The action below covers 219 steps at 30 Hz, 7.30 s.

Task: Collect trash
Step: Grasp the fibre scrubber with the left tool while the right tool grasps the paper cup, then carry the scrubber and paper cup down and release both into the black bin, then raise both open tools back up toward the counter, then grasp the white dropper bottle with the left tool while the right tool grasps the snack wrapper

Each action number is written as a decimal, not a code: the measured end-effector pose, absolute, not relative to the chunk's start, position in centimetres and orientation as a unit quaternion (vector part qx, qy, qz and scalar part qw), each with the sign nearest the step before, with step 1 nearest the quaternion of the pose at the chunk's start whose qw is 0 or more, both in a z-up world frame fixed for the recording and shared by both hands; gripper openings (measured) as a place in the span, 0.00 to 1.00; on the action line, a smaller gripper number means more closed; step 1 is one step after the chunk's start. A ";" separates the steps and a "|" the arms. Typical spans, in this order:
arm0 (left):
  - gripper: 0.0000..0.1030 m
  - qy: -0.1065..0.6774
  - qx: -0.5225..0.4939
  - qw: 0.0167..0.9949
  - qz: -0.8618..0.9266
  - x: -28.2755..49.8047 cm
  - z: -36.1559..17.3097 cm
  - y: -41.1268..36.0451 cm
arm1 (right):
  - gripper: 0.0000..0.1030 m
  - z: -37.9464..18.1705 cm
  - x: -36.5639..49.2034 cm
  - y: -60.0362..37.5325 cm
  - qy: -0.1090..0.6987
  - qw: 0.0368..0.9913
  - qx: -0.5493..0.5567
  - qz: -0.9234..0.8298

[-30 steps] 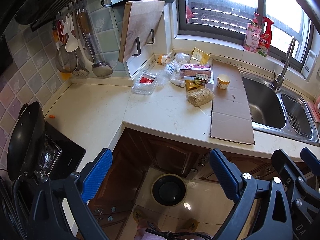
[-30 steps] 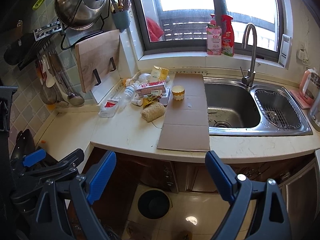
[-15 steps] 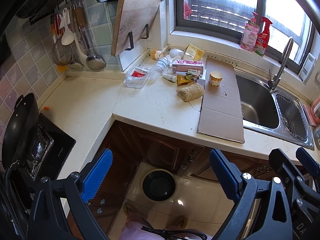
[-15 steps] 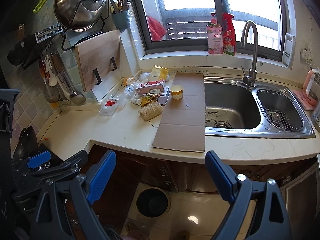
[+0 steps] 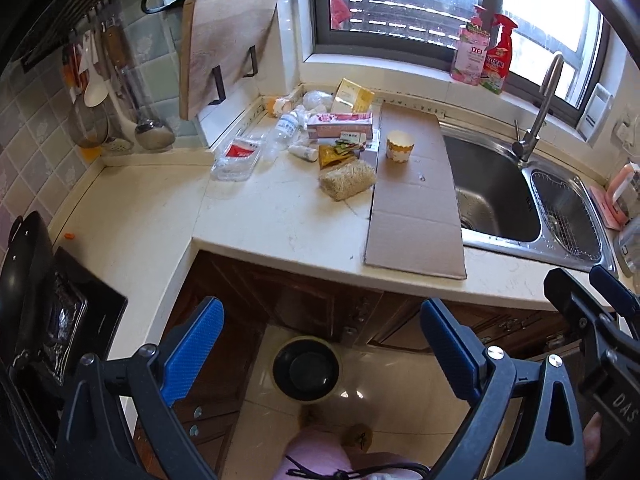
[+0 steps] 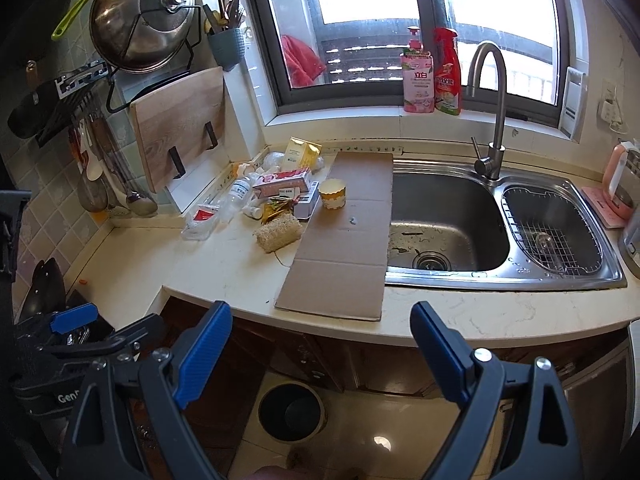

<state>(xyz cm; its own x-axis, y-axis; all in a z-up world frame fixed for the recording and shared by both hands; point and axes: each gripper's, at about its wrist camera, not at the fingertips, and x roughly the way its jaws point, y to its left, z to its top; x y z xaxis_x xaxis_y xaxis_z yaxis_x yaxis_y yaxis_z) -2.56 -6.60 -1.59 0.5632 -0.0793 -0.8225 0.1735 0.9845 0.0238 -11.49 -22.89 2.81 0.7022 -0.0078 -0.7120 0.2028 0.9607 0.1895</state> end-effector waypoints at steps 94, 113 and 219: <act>0.23 0.614 -0.069 0.774 -0.138 -1.5 -22.3 5.0 | 0.01 -21.1 -2.6 -11.0 0.621 0.767 0.132 0.093; 0.44 0.723 0.011 0.681 -0.115 4.2 -53.7 7.5 | 0.08 -49.7 0.5 -5.9 0.686 0.708 0.167 0.009; 0.47 0.520 -0.018 0.849 -0.095 28.4 -10.0 -2.8 | 0.41 -17.5 28.3 -25.8 0.567 0.687 0.447 0.085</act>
